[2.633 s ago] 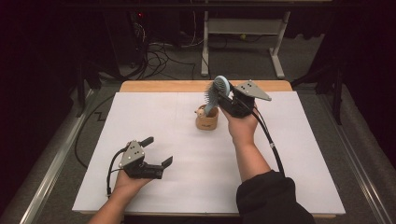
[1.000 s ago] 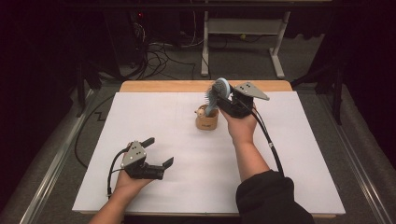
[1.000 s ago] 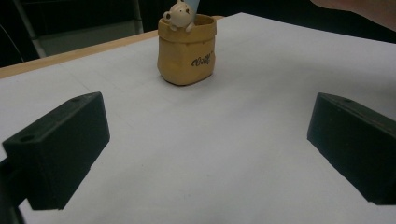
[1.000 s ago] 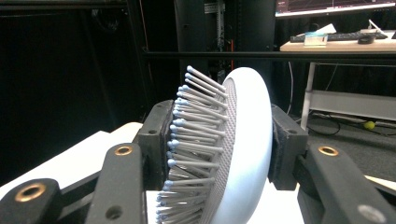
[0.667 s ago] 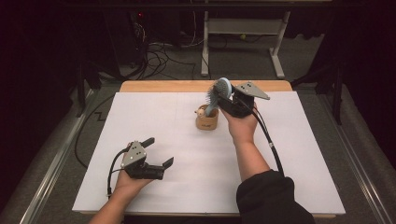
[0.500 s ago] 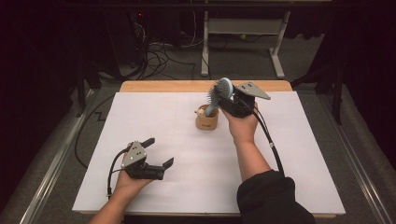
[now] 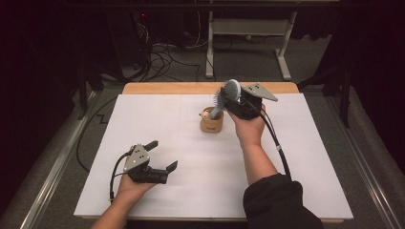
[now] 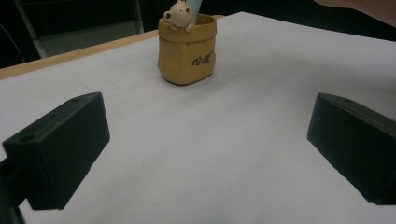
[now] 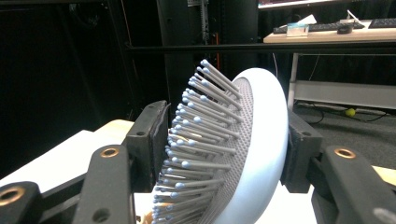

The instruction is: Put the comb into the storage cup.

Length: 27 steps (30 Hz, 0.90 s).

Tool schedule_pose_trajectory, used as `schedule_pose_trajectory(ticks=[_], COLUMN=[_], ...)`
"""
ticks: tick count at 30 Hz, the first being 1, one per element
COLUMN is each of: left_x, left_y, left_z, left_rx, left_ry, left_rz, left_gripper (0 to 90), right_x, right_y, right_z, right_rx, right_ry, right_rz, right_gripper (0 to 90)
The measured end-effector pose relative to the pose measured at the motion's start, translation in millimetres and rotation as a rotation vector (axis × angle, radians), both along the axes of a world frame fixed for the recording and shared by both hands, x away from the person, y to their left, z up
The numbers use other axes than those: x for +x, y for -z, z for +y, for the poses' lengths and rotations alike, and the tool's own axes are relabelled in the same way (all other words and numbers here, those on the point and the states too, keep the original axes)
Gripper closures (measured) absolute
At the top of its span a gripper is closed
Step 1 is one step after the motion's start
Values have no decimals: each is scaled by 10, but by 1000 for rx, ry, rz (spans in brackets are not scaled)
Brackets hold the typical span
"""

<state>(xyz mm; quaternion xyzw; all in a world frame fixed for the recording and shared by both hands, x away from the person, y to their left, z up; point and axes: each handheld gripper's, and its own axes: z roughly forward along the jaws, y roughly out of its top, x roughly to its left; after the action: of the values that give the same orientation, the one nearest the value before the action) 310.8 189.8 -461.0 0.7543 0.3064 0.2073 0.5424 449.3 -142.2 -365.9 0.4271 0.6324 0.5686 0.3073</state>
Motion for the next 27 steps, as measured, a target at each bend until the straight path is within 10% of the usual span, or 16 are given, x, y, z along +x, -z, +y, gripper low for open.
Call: schedule_pose_trajectory(ticks=[27], left_x=[1], left_y=[5], left_z=[-8], left_rx=[8], left_ry=[6], left_rz=[4], left_gripper=[0], right_x=[37], right_y=[65], right_z=[-160], right_rx=[19], right_ry=[55], right_rz=[33], right_gripper=[367])
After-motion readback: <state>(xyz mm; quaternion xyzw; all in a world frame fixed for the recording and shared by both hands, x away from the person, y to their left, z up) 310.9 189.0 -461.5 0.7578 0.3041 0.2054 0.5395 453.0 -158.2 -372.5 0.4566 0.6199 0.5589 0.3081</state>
